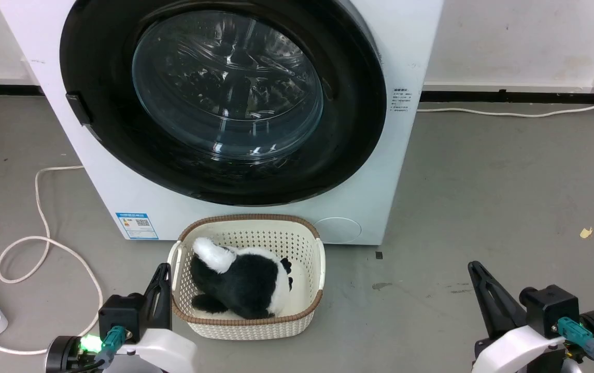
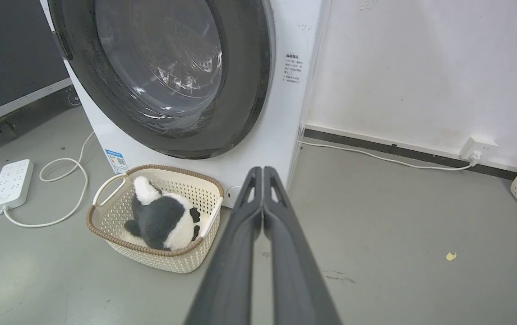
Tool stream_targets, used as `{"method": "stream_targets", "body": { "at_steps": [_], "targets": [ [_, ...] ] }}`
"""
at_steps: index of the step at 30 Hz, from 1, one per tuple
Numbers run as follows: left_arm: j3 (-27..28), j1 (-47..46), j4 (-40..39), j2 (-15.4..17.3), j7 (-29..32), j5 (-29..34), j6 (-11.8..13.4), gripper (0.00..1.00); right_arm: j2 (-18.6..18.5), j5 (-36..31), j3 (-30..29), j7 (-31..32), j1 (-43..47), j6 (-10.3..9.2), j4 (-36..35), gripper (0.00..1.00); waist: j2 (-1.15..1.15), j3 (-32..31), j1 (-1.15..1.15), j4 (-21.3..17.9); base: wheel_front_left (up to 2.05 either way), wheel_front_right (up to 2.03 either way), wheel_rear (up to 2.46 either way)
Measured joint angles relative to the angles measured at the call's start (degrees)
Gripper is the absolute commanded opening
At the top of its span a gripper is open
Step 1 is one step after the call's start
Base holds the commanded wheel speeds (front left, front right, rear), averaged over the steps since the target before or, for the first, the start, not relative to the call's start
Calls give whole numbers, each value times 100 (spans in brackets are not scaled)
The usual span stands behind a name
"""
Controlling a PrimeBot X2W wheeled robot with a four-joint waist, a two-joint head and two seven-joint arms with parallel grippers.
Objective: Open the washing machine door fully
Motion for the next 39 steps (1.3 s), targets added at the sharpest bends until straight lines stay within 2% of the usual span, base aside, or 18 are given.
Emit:
{"method": "stream_targets", "body": {
  "at_steps": [39],
  "targets": [
    [0,0,0,0,0,0,0,0,0,0,0,0,0,0,0,0,0,0,0,0,0,0,0]
  ]
}}
